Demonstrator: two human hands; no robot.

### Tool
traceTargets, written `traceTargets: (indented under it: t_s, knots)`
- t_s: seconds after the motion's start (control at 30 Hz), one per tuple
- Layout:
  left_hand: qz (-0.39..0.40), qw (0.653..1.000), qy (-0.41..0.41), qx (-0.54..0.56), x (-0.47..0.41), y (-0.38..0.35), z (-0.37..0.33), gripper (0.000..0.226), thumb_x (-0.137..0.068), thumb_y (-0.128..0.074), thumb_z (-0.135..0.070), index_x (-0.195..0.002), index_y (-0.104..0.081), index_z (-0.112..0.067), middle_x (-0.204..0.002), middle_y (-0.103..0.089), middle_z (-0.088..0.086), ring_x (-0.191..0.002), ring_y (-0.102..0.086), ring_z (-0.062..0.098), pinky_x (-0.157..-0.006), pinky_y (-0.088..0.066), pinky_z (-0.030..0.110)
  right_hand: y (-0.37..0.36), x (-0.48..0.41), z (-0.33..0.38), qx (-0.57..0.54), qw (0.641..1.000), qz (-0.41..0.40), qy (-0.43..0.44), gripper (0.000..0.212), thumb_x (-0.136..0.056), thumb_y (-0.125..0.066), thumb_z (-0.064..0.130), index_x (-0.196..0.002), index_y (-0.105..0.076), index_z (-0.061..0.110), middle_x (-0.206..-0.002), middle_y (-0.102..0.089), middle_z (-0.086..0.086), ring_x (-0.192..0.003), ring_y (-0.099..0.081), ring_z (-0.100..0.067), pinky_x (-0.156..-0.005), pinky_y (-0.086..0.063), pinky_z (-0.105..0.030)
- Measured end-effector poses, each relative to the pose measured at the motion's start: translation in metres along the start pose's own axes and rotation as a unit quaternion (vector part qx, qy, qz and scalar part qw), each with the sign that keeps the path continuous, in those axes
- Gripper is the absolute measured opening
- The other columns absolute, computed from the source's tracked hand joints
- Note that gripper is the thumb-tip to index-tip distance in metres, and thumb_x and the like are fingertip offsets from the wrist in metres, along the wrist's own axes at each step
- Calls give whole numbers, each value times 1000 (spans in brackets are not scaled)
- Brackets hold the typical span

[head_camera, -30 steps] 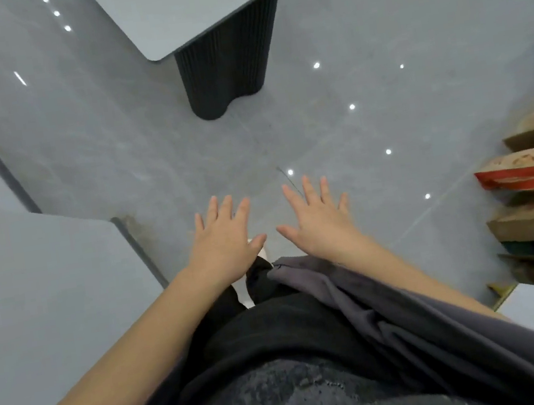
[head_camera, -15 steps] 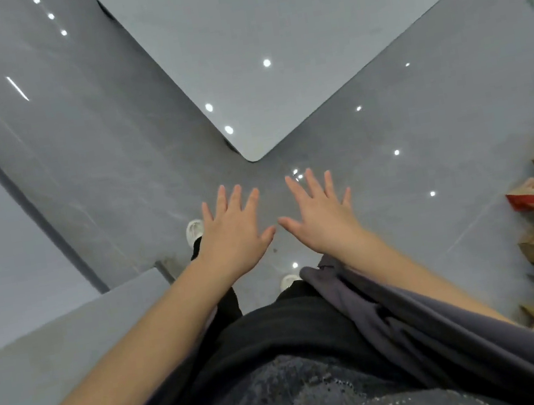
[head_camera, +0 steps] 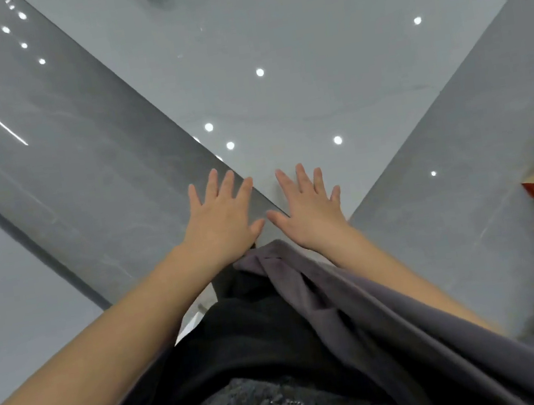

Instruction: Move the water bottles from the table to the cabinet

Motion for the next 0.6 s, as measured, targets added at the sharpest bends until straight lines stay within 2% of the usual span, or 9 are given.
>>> traceTargets:
  t_s: [0.23, 0.43, 0.53, 0.6]
  knots:
    - [-4, 1000, -25, -1, -73, 50, 60, 71, -98, -37, -49, -154, -6, -20, -162, -3, 9, -148, 6, 30, -117, -5, 57, 42, -76, 47, -48, 998, -32, -22, 75, -100, -39, 53, -157, 3, 30, -165, 12, -7, -150, 16, -34, -118, 3, -61]
    - [1, 995, -71, -76, -148, 113, 124, 71, -98, -37, -49, -153, -6, -18, -162, 0, 10, -148, 4, 31, -116, -7, 54, 102, -153, 97, -103, 992, -45, -62, 75, -100, -40, 51, -157, 3, 29, -166, 10, -7, -151, 14, -34, -118, 2, -59]
    - [6, 997, -67, -38, -177, 141, 149, 71, -97, -40, -47, -153, -7, -18, -162, -2, 9, -149, 2, 30, -117, -7, 52, 128, -181, 119, -115, 990, -50, -68, 74, -100, -40, 50, -157, 2, 28, -166, 9, -9, -151, 13, -35, -118, 1, -59]
    - [8, 999, -52, 13, -191, 155, 166, 73, -96, -45, -45, -153, -11, -16, -162, -5, 10, -148, -6, 29, -116, -15, 47, 141, -194, 130, -123, 988, -54, -75, 75, -99, -41, 50, -157, 1, 28, -166, 8, -9, -151, 12, -35, -118, 0, -59]
Point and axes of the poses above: each hand's wrist, its own x-axis away from the middle knuckle, its own y-axis out of the back of the hand, z = x × y, the point moved 9 cm from there along -x, towards the middle knuckle
